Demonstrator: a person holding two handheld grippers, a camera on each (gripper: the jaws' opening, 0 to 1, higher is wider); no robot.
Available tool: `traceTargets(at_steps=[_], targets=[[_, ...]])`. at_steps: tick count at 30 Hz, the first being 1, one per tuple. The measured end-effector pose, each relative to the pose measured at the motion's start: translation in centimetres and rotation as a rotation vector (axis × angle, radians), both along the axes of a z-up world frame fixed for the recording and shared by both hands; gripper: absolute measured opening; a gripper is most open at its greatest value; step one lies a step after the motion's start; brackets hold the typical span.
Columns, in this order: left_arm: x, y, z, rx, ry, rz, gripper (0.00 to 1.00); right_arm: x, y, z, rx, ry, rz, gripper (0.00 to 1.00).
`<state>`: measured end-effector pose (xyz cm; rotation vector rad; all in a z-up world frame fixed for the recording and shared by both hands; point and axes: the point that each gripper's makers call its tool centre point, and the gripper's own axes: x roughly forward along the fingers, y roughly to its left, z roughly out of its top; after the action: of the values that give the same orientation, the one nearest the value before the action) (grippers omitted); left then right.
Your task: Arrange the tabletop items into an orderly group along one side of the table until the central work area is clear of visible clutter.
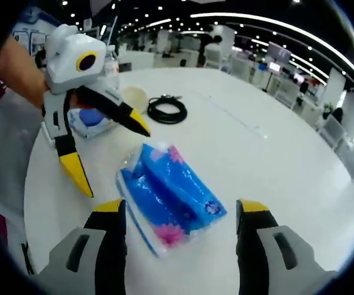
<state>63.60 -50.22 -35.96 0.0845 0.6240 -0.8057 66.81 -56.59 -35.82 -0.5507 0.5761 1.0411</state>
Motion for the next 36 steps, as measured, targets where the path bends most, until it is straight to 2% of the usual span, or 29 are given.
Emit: traceTargets(at_steps=[11,20,28,36], targets=[[-1.5,-0.8,1.4,-0.046,-0.016,-0.098,0.89,-1.5,1.0,1.3,0.04,-0.005,0.04,0.86],[-3.5,-0.7,2.9,-0.063,-0.04,-0.164,0.89,-2.9,1.5,2.1,0.041,-0.011,0.058,0.87],[-4.9,0.9,4.9,-0.091,-0.074,-0.166,0.9,-4.7,2.3,3.2,0.048,-0.017,0.078,0.89],[-6.5,3.5,6.9,-0.125,-0.102,-0.144,0.9,-6.8,4.7,4.7,0.054,-0.036,0.125,0.9]])
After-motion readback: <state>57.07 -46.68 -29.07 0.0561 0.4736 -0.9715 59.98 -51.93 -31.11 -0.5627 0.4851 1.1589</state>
